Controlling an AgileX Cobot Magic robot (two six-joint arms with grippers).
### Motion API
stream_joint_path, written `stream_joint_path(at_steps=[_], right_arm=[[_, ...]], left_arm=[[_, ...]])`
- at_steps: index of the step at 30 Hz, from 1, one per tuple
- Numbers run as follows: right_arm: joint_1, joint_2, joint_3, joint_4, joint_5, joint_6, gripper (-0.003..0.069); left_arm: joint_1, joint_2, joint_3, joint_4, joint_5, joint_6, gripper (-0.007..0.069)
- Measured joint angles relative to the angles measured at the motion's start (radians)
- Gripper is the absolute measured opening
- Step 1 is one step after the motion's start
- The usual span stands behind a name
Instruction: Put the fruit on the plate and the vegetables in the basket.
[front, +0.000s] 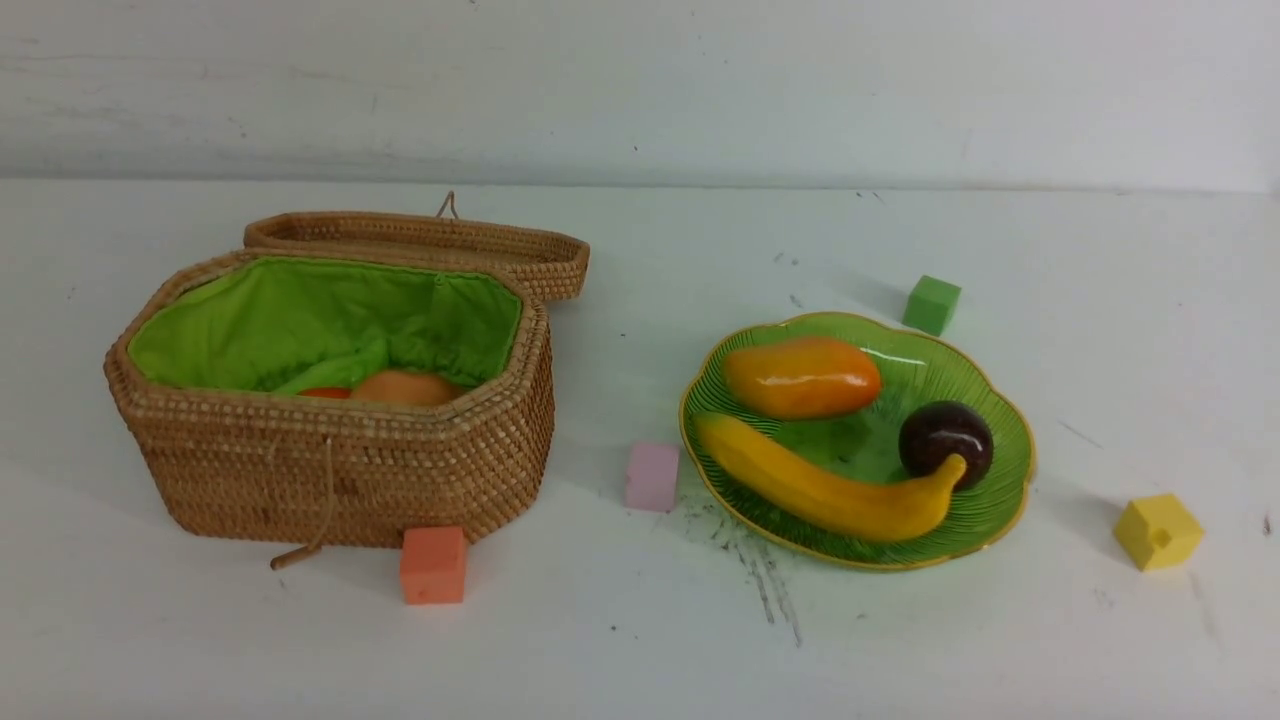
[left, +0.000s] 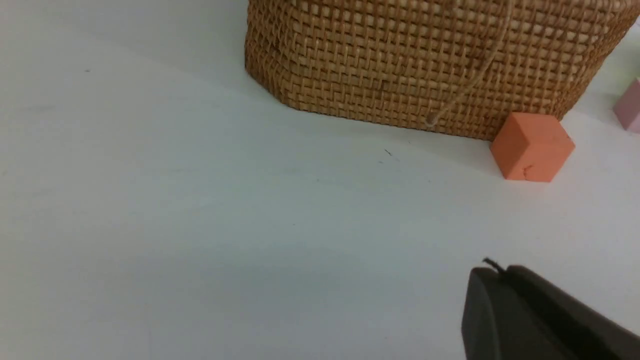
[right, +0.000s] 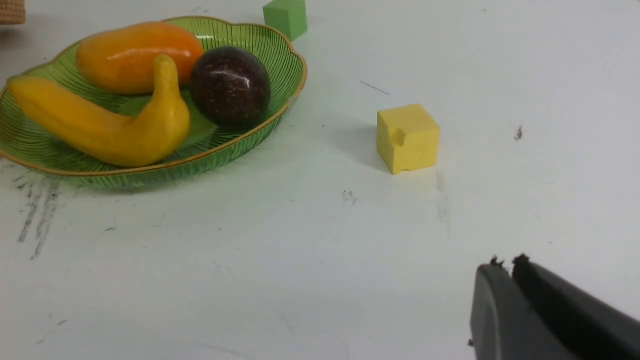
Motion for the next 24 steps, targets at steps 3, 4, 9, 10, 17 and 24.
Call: stream_joint_path(at_steps=[3,4,9,10,17,24], right_arm=[[0.0,0.0,0.0,0.0,0.0,0.0,0.0046],[0.0,0.0,0.0,0.0,0.0,0.0,0.0048],[0.0,0.0,0.0,0.0,0.0,0.0,0.0057],[0.0,0.0,0.0,0.0,0.0,0.0,0.0058],[0.0,0.0,0.0,0.001,0.0,0.0,0.0067],[0.0,0.0,0.0,0.001,0.0,0.0,0.0076]], left_arm=[[-0.005,0.0,0.0,-0.007,-0.004,0.0,-0.0013],[-0.005,0.0,0.0,-0.008,-0.005,0.0,-0.0013],[-0.005,0.0,0.0,-0.01,-0.011,0.0,-0.0013],[-0.005,0.0,0.0,-0.011,-0.011,0.0,-0.0013],[-0.005,0.0,0.0,-0.011,-0.011,0.0,-0.0013],[-0.005,0.0,0.0,-0.011,-0.011,0.0,-0.0013]])
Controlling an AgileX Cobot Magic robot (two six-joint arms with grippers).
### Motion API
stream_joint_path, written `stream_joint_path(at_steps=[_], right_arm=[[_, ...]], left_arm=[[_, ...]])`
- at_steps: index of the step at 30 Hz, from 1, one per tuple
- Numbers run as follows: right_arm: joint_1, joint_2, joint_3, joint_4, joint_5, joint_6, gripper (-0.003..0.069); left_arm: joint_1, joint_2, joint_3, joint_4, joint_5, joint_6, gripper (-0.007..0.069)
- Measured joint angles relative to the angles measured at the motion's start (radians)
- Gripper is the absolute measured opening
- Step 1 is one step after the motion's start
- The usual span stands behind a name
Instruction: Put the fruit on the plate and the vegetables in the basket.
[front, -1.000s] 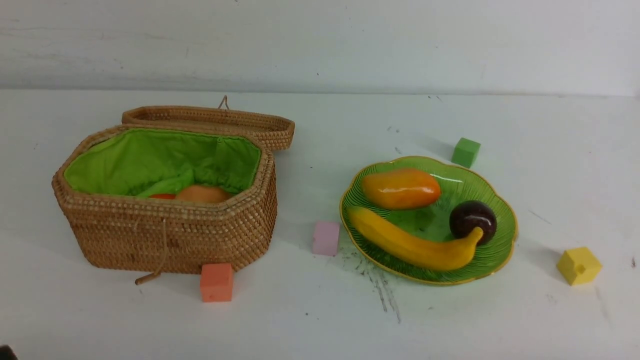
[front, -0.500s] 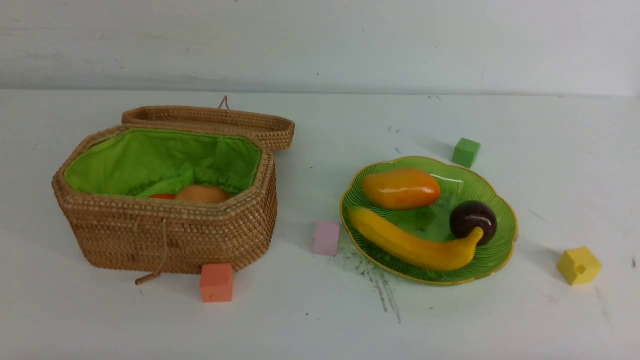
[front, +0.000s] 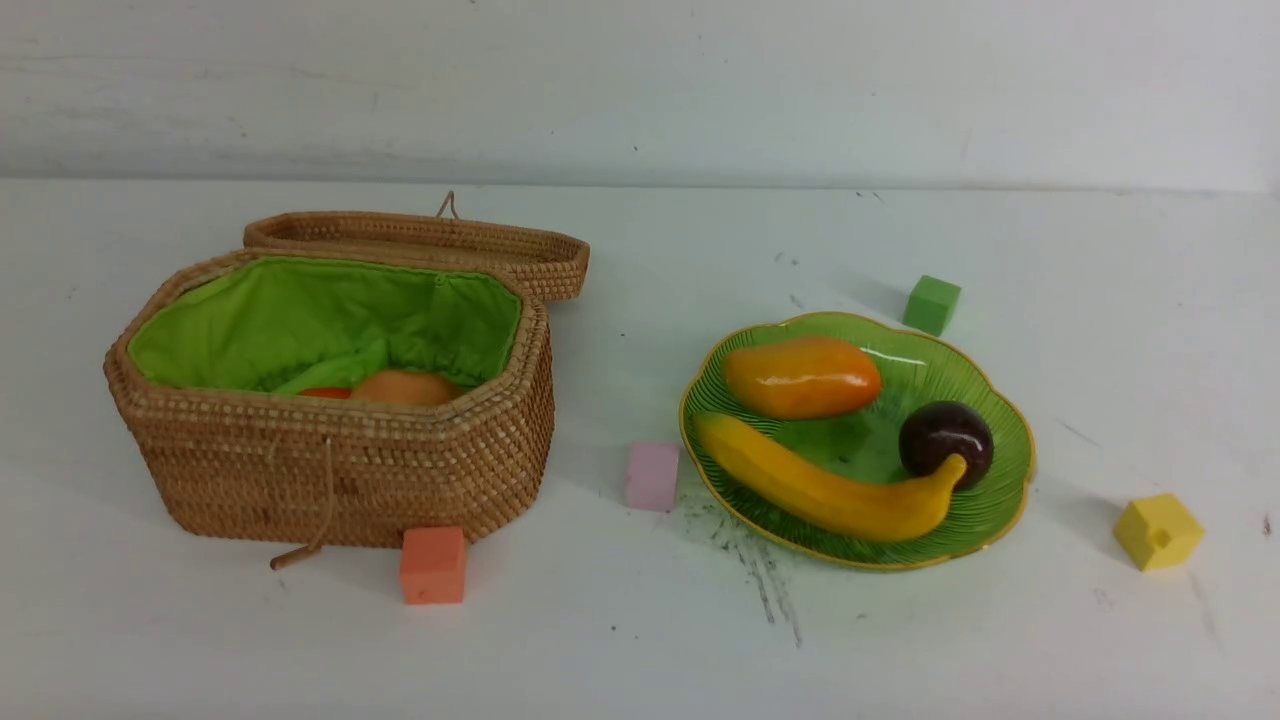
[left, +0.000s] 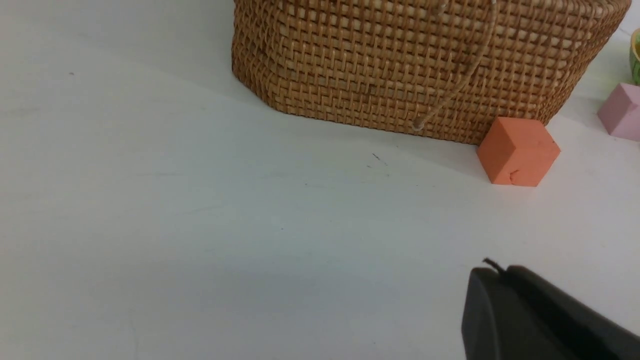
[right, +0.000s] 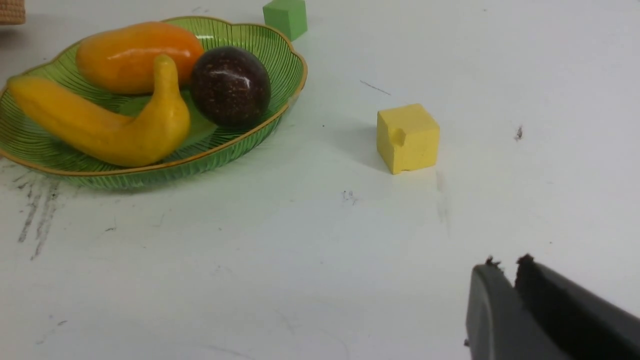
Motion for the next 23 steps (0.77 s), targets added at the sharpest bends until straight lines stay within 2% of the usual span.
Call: stream_joint_path(at_steps=[23], right_arm=[[0.0,0.0,0.0,0.0,0.0,0.0,0.0095]], left_arm=[[0.0,0.0,0.0,-0.001,0.0,0.0,-0.0002]])
